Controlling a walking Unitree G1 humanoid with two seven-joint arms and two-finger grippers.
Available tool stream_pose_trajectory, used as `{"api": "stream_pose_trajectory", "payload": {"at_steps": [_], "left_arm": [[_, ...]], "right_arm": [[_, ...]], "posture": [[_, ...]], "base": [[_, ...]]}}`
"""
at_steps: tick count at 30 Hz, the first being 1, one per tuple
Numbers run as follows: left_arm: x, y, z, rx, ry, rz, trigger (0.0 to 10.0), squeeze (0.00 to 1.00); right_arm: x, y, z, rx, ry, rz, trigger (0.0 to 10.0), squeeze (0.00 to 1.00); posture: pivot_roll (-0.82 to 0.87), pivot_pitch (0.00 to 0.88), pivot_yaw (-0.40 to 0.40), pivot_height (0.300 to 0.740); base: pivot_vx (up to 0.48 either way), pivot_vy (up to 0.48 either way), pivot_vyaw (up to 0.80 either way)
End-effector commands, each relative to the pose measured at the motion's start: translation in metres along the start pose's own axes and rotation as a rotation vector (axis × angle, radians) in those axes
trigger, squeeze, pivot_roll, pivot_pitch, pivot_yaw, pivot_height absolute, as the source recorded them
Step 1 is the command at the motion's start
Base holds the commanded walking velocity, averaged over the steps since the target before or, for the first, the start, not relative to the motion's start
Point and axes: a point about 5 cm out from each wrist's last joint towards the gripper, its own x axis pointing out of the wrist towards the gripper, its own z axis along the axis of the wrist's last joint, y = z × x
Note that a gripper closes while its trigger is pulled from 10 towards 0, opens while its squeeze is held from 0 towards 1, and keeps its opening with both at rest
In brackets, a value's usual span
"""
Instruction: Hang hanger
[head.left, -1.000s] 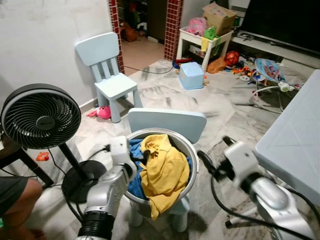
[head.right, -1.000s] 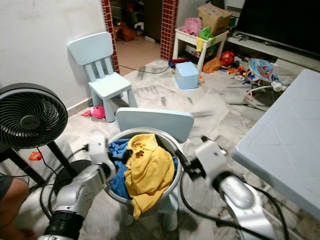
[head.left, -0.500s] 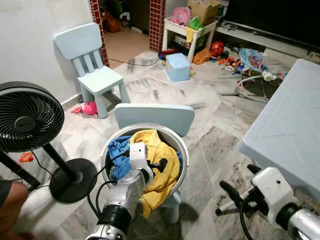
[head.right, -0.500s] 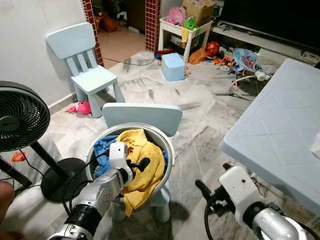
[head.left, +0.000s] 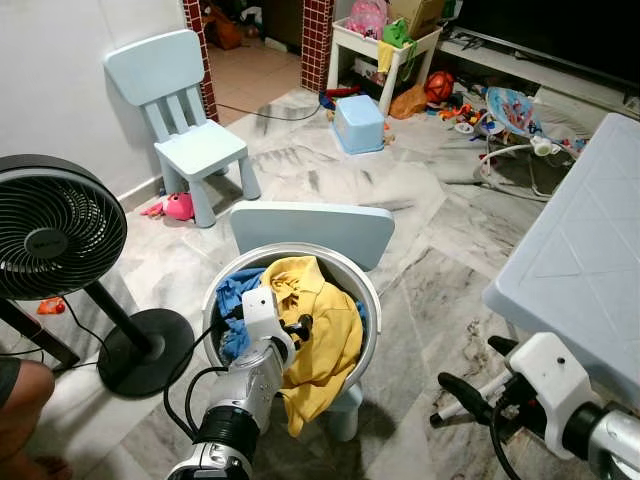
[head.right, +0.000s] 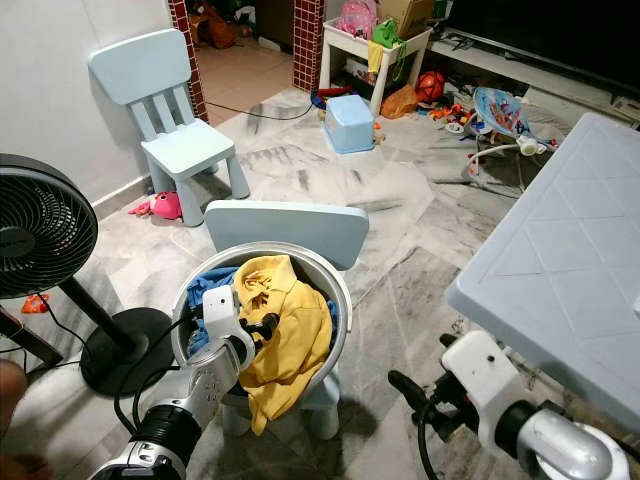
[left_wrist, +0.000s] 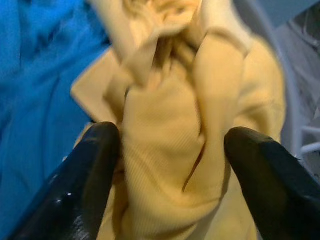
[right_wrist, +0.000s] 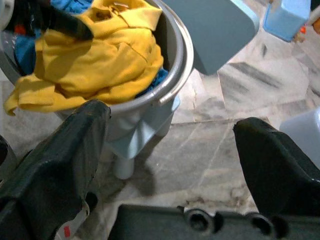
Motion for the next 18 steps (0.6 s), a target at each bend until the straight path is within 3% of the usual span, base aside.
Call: {"api": "stream_pose_trajectory", "payload": {"at_steps": [1,18], "left_arm": [[0.001,0.000,-0.005,-0.005,0.020,-0.004,0.0,0.00],[0.005,-0.006,0.008,0.019,-0.037,-0.022,0.0,0.00]], "right_arm": [[0.002,0.000,-0.001,0.006,0.009,0.001,10.0,0.00],[0.014,0.000,0.002,-0.025,-0.011,-0.003,10.0,0.00]], "posture": [[-0.37,0.096,-0.079,0.740],[-0.36,0.070,-0.073,0.740]], "base": [[0.000,0.000,0.00],[0.000,0.000,0.00]]}}
